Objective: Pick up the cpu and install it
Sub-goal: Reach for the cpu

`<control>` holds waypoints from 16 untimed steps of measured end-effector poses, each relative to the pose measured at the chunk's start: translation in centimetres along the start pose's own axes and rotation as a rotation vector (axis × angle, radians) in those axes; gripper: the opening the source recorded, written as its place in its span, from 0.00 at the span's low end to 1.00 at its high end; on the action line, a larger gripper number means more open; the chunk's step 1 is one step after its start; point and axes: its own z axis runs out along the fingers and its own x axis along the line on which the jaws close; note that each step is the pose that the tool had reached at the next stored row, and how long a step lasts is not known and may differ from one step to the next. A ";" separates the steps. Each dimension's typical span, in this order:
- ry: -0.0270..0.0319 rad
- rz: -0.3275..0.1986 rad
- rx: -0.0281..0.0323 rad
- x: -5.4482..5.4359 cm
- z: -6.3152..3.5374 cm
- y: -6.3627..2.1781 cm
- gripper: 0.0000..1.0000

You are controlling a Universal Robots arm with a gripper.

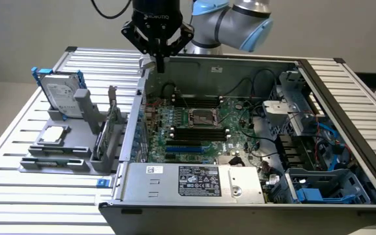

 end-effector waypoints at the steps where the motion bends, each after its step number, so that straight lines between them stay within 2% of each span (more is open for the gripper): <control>1: 0.0000 0.000 0.0020 0.5 0.04 0.05 0.11; 16: -0.0011 -0.001 0.0324 7.3 0.70 0.74 0.11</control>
